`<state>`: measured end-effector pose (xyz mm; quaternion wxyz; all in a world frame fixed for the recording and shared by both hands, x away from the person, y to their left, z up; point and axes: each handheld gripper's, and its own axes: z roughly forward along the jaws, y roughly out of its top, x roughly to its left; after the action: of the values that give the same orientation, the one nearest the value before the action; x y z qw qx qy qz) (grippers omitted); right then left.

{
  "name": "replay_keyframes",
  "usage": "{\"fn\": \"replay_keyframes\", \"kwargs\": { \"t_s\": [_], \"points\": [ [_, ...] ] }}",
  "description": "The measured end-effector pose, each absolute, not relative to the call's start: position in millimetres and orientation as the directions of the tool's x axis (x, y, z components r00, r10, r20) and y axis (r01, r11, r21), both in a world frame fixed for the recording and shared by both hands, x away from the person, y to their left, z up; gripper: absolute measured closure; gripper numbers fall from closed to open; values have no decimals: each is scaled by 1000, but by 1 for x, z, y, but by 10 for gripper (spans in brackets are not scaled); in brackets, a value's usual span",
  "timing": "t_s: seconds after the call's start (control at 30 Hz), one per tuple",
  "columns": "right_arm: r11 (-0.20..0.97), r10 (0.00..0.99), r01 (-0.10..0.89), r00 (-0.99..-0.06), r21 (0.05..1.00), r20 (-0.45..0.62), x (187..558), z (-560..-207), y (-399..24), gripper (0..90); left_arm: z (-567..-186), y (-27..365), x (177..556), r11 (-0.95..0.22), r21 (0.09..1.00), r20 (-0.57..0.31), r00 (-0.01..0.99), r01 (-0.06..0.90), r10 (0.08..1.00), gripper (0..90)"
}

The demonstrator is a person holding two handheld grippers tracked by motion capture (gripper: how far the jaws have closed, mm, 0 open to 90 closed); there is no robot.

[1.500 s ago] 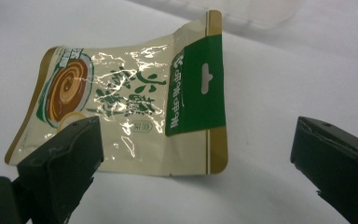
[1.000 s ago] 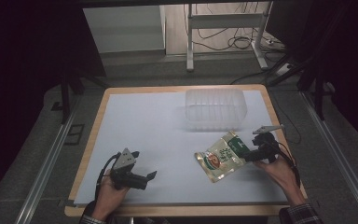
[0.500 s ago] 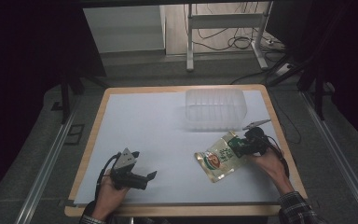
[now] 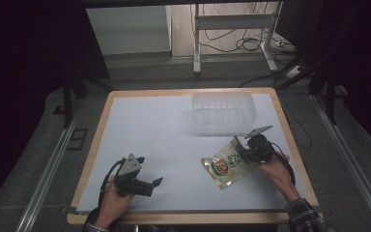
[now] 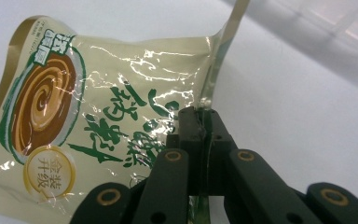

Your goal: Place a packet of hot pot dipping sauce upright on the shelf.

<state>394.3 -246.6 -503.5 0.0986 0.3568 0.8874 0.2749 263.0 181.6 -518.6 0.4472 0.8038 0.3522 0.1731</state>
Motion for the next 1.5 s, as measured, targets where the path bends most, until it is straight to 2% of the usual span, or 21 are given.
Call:
{"fn": "replay_keyframes", "kwargs": {
  "t_s": [0.2,0.63,1.07,1.2,1.4,1.5],
  "points": [
    [546,708,614,-702,569,79,396,-500,-251,888,-518,181,263,-354,841,-34,692,410,721,4],
    [419,718,658,-662,626,215,387,-465,-257,888,-518,180,262,-358,840,-28,691,408,723,4],
    [360,654,693,-665,625,360,383,-426,-248,889,-518,179,261,-371,840,-12,697,396,717,11],
    [318,614,705,-662,634,430,381,-411,-247,890,-517,178,261,-371,841,-10,696,394,718,11],
    [279,605,710,-653,647,455,381,-400,-251,890,-517,178,261,-373,841,-8,697,393,717,11],
    [221,594,723,-632,654,498,383,-394,-259,891,-517,178,261,-374,840,-8,698,393,716,11]
  ]
}}
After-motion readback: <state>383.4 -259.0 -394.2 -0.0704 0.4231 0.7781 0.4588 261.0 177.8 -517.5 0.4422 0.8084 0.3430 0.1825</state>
